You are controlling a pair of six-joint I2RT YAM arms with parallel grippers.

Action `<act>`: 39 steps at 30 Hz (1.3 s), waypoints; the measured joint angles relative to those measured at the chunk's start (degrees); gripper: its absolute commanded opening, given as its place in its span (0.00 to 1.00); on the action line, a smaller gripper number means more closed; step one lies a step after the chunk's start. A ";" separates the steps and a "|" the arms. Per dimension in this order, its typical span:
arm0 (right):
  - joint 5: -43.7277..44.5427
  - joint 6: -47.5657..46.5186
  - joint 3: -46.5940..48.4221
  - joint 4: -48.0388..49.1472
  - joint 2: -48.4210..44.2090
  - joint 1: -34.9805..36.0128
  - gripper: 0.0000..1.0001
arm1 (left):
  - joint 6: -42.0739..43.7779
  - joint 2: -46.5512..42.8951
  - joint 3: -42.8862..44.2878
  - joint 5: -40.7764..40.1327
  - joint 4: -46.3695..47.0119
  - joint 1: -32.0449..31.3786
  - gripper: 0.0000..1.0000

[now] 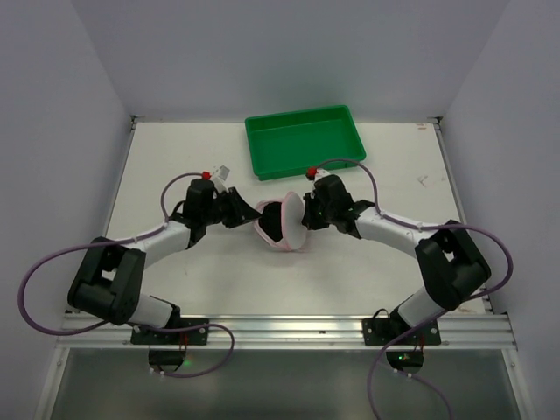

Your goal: Unzip the laundry bag and remove the bra

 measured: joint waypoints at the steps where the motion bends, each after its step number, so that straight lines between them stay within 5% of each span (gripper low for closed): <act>1: -0.87 -0.26 -0.02 0.66 0.04 -0.13 0.00 | -0.42 0.37 0.00 0.13 0.66 -0.37 0.12; 3: -3.58 -0.61 -0.35 4.09 -0.17 -0.79 0.00 | -0.87 0.79 -0.20 0.33 1.68 -0.87 0.00; 8: -11.74 3.41 -9.16 20.31 -5.70 -6.86 0.02 | -1.66 -0.17 -1.55 -0.81 2.62 -1.01 0.00; 13: -9.92 8.28 -18.25 25.64 -12.96 -12.02 0.11 | -1.73 -5.46 -2.54 -4.72 1.01 -1.01 0.00; 19: -3.76 9.01 -20.24 17.31 -24.09 -11.02 0.54 | -1.70 -11.06 -2.56 -8.13 -0.66 -1.03 0.00; 20: -2.97 8.57 -19.93 15.93 -26.12 -10.05 0.67 | -1.70 -11.54 -2.56 -8.46 -0.92 -1.03 0.00; 24: 2.36 5.77 -13.42 9.55 -28.57 -1.86 0.82 | -1.70 -12.20 -2.54 -9.44 -1.51 -1.46 0.00; 34: 18.12 6.60 17.92 -3.91 -9.62 14.10 0.86 | -1.44 -12.48 0.81 -13.49 -3.50 -5.90 0.00; 39: 22.53 8.90 25.68 -12.13 0.59 17.00 0.86 | -1.44 -12.48 0.96 -14.60 -4.17 -6.14 0.00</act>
